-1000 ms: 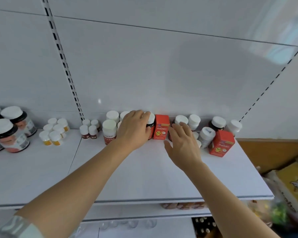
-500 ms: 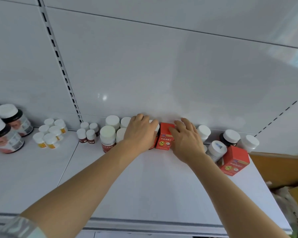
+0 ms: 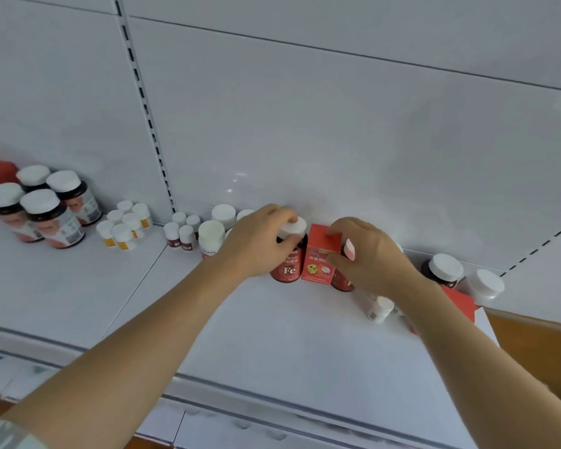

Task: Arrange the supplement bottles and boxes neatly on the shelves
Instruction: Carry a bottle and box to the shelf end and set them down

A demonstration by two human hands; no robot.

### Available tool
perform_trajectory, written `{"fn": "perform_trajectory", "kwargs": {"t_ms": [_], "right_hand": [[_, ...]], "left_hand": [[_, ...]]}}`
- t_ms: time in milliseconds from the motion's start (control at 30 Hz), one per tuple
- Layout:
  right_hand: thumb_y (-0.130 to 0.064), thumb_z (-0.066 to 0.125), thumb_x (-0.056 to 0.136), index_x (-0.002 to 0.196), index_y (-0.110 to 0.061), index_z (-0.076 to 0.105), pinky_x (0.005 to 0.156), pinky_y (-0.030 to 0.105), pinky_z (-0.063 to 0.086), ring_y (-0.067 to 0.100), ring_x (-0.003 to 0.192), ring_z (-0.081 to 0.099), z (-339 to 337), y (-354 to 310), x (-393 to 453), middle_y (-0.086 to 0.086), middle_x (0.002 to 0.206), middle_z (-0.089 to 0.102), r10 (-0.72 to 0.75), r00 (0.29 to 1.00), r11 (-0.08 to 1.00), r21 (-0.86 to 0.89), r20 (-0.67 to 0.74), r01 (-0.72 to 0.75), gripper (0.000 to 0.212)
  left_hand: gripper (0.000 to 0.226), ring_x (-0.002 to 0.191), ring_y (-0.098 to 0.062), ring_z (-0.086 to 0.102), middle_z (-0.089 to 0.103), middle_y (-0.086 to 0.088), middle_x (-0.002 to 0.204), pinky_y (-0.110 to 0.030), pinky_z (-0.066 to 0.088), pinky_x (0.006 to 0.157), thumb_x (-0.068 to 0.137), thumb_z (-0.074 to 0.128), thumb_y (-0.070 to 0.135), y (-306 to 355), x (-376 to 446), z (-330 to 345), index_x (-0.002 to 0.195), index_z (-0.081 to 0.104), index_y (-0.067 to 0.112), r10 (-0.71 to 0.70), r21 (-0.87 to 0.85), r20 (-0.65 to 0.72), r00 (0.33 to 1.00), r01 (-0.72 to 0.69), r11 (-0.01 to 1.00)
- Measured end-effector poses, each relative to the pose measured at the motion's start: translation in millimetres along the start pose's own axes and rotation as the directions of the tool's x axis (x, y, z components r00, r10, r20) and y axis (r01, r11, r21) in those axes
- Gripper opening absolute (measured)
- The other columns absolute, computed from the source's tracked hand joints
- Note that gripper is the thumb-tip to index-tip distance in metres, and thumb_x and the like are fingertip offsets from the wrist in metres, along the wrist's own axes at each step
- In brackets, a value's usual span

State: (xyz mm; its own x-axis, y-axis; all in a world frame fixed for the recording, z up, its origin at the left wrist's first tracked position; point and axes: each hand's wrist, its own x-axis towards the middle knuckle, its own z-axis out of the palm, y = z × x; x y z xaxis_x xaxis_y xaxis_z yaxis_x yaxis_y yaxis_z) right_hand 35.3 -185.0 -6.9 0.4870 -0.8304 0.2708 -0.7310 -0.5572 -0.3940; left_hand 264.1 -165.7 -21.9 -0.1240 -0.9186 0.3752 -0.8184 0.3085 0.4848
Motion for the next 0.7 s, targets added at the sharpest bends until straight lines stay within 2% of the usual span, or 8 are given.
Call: {"fn": "perform_trajectory", "kwargs": {"t_ms": [67,133,200,300,367,567,700], "right_hand": [[-0.032,0.072,0.084,0.114,-0.022,0.061,0.082,0.035,0.052,0.015,0.092,0.061,-11,-5,0,-0.01,0.109,0.061,-0.006,1.0,0.998,0.069,0.024,0.004,0.035],[-0.028,0.073,0.084,0.114,-0.022,0.062,0.084,0.035,0.054,0.012,0.092,0.063,-17,-11,-1,-0.01,0.109,0.062,-0.025,0.999,0.991,0.129,0.028,0.021,0.032],[-0.024,0.074,0.084,0.113,-0.02,0.065,0.083,0.028,0.055,0.008,0.091,0.064,-17,-18,-4,-0.009,0.109,0.062,-0.054,0.998,0.977,0.206,0.013,0.05,0.03],[-0.022,0.076,0.083,0.111,-0.02,0.067,0.079,0.01,0.05,0.0,0.09,0.063,-12,-30,-8,-0.007,0.109,0.062,-0.08,0.997,0.955,0.287,0.008,0.074,0.029],[-0.023,0.075,0.084,0.111,-0.024,0.067,0.078,0.006,0.048,-0.003,0.092,0.062,-10,-42,-9,-0.01,0.11,0.062,-0.07,0.997,0.942,0.331,0.026,0.058,0.028],[-0.027,0.075,0.083,0.112,-0.029,0.068,0.08,0.01,0.051,-0.003,0.094,0.065,0,-98,0,-0.016,0.108,0.068,-0.037,0.999,0.884,0.467,0.01,0.028,0.03],[-0.026,0.076,0.083,0.114,-0.027,0.068,0.083,0.018,0.055,0.002,0.092,0.066,17,-152,6,-0.012,0.108,0.068,-0.044,0.999,0.872,0.489,0.004,0.037,0.032]], "left_hand": [[0.025,0.082,-0.01,0.057,0.06,0.012,0.109,-0.028,0.042,0.068,0.088,0.063,0.044,5,-5,-9,0.108,0.058,0.029,-0.05,-0.064,-0.006,0.999,0.049,0.997],[0.024,0.09,-0.01,0.059,0.062,0.012,0.109,-0.031,0.05,0.076,0.088,0.064,0.043,8,-13,-19,0.107,0.06,0.029,-0.083,-0.118,-0.029,0.996,0.079,0.99],[0.024,0.098,-0.007,0.059,0.062,0.013,0.11,-0.035,0.053,0.083,0.087,0.064,0.043,8,-22,-27,0.107,0.061,0.029,-0.105,-0.152,-0.061,0.993,0.095,0.984],[0.027,0.103,-0.004,0.058,0.061,0.016,0.111,-0.036,0.054,0.085,0.086,0.063,0.048,5,-40,-39,0.109,0.062,0.033,-0.138,-0.196,-0.101,0.985,0.117,0.974],[0.028,0.103,-0.004,0.059,0.061,0.016,0.112,-0.036,0.055,0.085,0.085,0.062,0.05,3,-52,-49,0.108,0.062,0.034,-0.16,-0.222,-0.127,0.979,0.129,0.967],[0.033,0.099,-0.004,0.06,0.062,0.015,0.114,-0.035,0.056,0.083,0.084,0.064,0.051,-15,-90,-95,0.112,0.063,0.034,-0.22,-0.237,-0.234,0.947,0.164,0.958],[0.034,0.101,-0.001,0.058,0.062,0.017,0.114,-0.034,0.055,0.086,0.084,0.067,0.049,-39,-118,-137,0.113,0.064,0.033,-0.259,-0.242,-0.286,0.922,0.192,0.951]]}}
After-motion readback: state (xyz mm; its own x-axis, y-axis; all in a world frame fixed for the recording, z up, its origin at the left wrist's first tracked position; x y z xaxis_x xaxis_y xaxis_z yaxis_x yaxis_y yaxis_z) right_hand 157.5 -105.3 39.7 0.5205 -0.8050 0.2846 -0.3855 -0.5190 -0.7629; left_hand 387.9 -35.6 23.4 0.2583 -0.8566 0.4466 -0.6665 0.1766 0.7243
